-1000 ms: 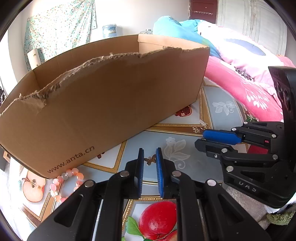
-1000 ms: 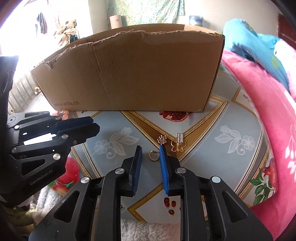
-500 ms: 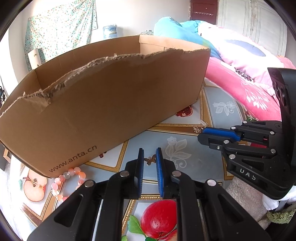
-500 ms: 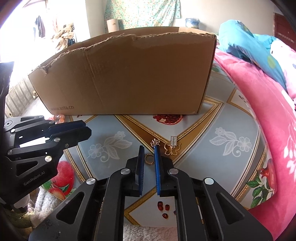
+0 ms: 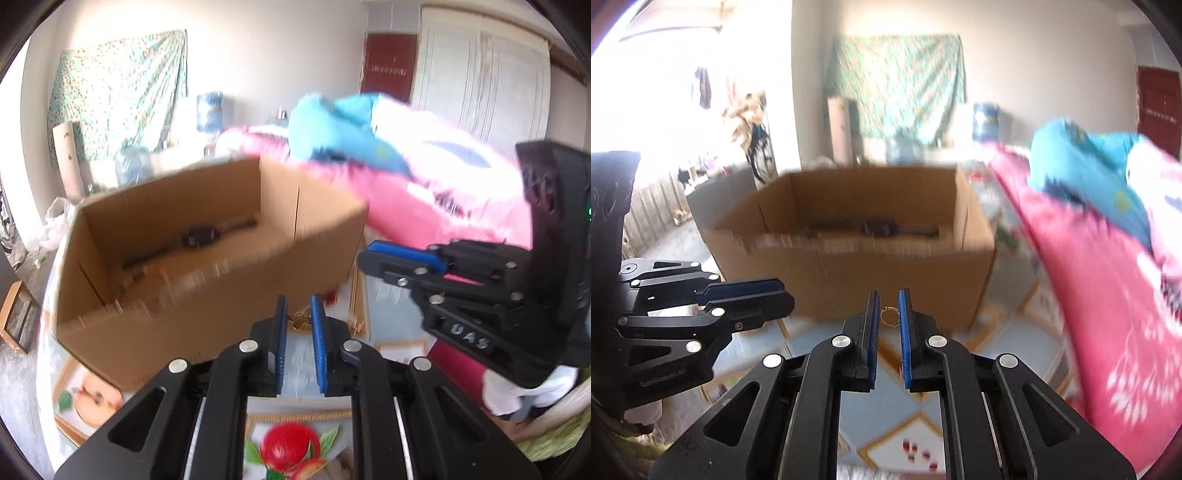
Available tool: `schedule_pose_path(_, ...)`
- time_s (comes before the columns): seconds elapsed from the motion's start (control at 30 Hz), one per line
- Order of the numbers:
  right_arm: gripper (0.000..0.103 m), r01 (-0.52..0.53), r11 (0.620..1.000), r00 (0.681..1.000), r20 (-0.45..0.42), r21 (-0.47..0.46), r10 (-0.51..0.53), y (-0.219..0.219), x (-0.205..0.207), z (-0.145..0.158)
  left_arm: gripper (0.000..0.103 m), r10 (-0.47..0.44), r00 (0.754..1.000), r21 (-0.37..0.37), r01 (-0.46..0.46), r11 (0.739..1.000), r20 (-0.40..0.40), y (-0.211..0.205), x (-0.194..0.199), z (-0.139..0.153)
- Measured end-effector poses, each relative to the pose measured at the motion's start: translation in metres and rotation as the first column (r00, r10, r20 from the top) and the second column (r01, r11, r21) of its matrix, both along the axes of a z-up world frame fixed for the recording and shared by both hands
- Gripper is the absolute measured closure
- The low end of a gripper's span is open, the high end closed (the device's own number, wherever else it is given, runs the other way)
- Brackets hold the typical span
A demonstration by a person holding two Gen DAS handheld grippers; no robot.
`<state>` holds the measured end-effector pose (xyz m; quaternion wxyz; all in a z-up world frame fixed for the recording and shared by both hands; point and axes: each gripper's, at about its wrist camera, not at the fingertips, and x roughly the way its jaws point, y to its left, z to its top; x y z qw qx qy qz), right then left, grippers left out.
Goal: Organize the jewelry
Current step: 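Carry the gold ring over the box and open the right gripper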
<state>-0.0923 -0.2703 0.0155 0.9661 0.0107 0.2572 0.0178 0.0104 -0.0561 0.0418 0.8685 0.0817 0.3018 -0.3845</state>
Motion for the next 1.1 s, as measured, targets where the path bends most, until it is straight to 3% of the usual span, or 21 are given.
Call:
schedule_pose_path(0.1,0.094,-0.034,0.999,0.998,0.049,0.026,0.033,0.002,0.017,0.018,0.091,0.015,0.999,-0.023,-0.014,1.000,0.036,0.003,0.013,0.021)
schedule_pose_path(0.2,0.094,-0.081,0.993,0.996,0.030,0.085,0.079,-0.010,0.049,0.030,0.091,0.045,0.998,-0.012,-0.044,0.999,0.053,0.001,0.032,0.028)
schedule_pose_path(0.33,0.094,-0.129,0.981,0.989,-0.053,0.144,0.137,-0.015,0.092,0.027,0.091,0.087,0.996,0.033,-0.088,0.996,0.027,-0.006,0.070,0.023)
schedule_pose_path(0.5,0.092,-0.121,0.979,0.978,-0.151,0.165,0.146,-0.006,0.124,0.022,0.091,0.137,0.990,0.126,-0.134,0.983,-0.015,-0.019,0.113,0.007)
schedule_pose_path(0.6,0.090,-0.112,0.981,0.973,-0.181,0.158,0.140,-0.009,0.138,0.020,0.091,0.160,0.986,0.139,-0.151,0.979,-0.056,-0.021,0.129,-0.003)
schedule_pose_path(0.73,0.084,-0.098,0.979,0.975,-0.178,0.181,0.130,-0.021,0.143,0.016,0.088,0.177,0.981,0.145,-0.165,0.976,-0.076,-0.019,0.138,-0.010)
schedule_pose_path(0.83,0.084,-0.085,0.977,0.979,-0.166,0.197,0.118,-0.031,0.141,0.016,0.080,0.188,0.980,0.133,-0.177,0.975,-0.071,-0.016,0.138,-0.010)
schedule_pose_path(1.0,0.082,-0.088,0.970,0.988,-0.106,0.228,0.115,-0.044,0.120,0.028,0.074,0.184,0.982,0.085,-0.180,0.980,-0.044,-0.009,0.127,0.000)
schedule_pose_path(1.1,0.075,-0.108,0.967,0.992,-0.044,0.230,0.121,-0.049,0.097,0.039,0.068,0.174,0.985,0.027,-0.174,0.984,-0.011,-0.001,0.112,0.011)
